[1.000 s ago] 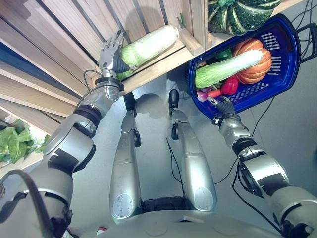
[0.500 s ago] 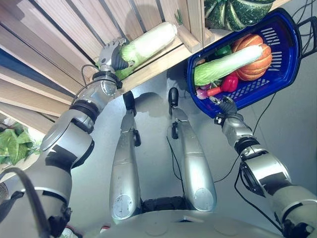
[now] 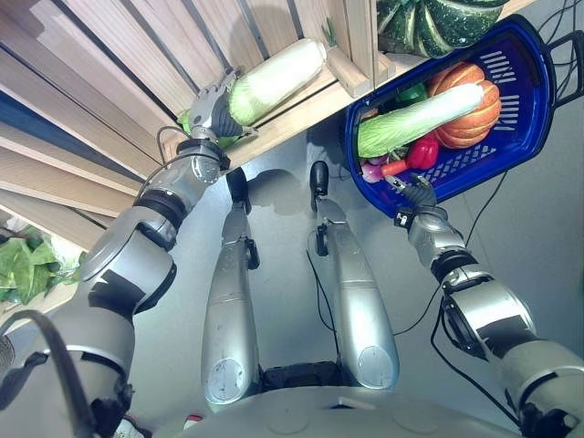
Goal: Pick up fruits and vegetables into the basket
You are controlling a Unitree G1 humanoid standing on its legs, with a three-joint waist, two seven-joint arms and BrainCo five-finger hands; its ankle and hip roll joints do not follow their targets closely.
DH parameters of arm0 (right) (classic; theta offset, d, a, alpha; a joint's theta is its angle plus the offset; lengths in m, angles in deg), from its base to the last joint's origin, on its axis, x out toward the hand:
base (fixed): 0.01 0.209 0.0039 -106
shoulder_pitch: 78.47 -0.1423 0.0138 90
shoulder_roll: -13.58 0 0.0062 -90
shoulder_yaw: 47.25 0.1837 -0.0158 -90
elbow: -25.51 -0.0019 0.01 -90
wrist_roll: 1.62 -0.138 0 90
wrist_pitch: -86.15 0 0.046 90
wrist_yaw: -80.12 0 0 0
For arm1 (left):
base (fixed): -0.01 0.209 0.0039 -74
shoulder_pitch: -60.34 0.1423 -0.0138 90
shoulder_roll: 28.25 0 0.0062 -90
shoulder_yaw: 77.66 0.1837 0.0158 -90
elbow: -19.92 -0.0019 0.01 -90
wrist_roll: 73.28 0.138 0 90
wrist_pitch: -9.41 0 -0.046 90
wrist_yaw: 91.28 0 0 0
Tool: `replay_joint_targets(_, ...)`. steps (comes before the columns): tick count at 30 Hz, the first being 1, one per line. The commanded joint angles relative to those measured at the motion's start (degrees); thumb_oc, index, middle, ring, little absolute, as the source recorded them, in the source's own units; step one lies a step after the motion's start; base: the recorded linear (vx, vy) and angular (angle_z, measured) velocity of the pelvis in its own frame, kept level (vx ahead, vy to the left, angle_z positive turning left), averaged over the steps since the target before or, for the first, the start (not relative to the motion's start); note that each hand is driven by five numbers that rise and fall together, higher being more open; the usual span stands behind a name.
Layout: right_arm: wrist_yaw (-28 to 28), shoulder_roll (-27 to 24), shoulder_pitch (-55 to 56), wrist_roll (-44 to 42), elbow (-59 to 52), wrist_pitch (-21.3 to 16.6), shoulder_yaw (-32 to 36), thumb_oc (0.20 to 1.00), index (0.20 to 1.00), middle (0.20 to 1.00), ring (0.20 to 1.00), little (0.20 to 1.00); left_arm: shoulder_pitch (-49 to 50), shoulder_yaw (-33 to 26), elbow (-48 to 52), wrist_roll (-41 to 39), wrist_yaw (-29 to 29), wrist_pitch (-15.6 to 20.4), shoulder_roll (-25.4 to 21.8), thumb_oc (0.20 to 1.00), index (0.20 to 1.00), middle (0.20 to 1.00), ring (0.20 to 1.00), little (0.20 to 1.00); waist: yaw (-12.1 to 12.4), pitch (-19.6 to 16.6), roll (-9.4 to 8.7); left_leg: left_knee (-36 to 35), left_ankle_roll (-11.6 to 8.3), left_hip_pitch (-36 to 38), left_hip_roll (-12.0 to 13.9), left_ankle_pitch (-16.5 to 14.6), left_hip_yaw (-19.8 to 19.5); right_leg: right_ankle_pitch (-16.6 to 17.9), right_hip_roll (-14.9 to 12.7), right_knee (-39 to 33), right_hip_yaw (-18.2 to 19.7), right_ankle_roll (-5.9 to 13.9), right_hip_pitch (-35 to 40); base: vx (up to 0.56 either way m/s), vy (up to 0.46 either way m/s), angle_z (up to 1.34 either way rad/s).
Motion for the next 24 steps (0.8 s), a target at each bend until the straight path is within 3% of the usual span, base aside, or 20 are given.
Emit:
replay_joint_targets(1,-1.35,-1.18,2.96,0.18,-1.32,-0.60,-0.15,1.000,1.000,1.000,1.000,1.000,1.54,-1.95,1.26,0.88,1.00,0.47,1.35,1.000,1.000,1.000,1.000,1.000,1.49,-1.39,-0.28,3.73,-0.24,-0.99,-2.22,-6.27,-1.36,2.55,2.02,-4.29,-1.91,2.31,2.18,-0.03,-0.019,0.02)
replay_joint_targets(7,-1.07,-0.97,2.42,0.01,-1.16,-0.30,-0.20,1.000,1.000,1.000,1.000,1.000,1.48,-2.34,-0.27,0.50,1.05,-2.66,1.68,1.000,1.000,1.000,1.000,1.000,1.44,-1.39,-0.84,3.28,-0.27,-0.53,-2.01,-6.12,-1.21,2.83,1.98,-4.89,-2.04,2.42,2.76,0.00,0.000,0.00)
replay_joint_targets(18,-0.17,-0.99,1.38,-0.05,0.27,-0.50,-0.48,1.000,1.000,1.000,1.000,1.000,0.03,-2.38,-5.63,-0.82,-1.37,-5.12,1.59,1.000,1.000,1.000,1.000,1.000,0.94,-1.39,-1.32,2.78,-0.28,-0.10,-1.93,-5.57,-1.01,3.48,2.07,-5.36,-1.94,2.47,3.06,0.00,0.000,0.00)
replay_joint_targets(19,-0.08,-0.97,1.28,0.03,0.32,-0.48,-0.52,1.000,1.000,1.000,1.000,1.000,-0.12,-2.41,-5.92,-1.04,-2.33,-5.53,1.60,0.652,0.652,0.652,0.652,0.652,0.91,-1.39,-1.32,2.74,-0.27,-0.09,-1.93,-5.56,-0.98,3.45,2.09,-5.37,-1.92,2.47,3.06,0.00,0.000,0.00)
replay_joint_targets(20,0.21,-1.10,1.19,0.03,0.47,-0.28,-0.53,1.000,1.000,1.000,1.000,1.000,0.02,-2.48,-6.82,-1.04,-3.60,-5.65,1.63,0.200,0.200,0.200,0.200,0.200,0.93,-1.39,-1.44,2.70,-0.29,0.25,-1.87,-5.75,-0.95,3.28,2.13,-5.36,-1.89,2.50,3.38,0.00,0.000,0.00)
replay_joint_targets(24,0.30,-1.14,0.63,-0.12,0.68,-0.19,-0.96,1.000,1.000,1.000,1.000,1.000,-0.11,-2.42,-8.93,-2.37,-5.03,-6.74,1.81,0.200,0.200,0.200,0.200,0.200,0.82,-1.39,-1.56,2.68,-0.41,0.05,-1.78,-5.64,-0.95,3.24,2.12,-5.39,-1.89,2.44,3.24,0.00,0.000,0.00)
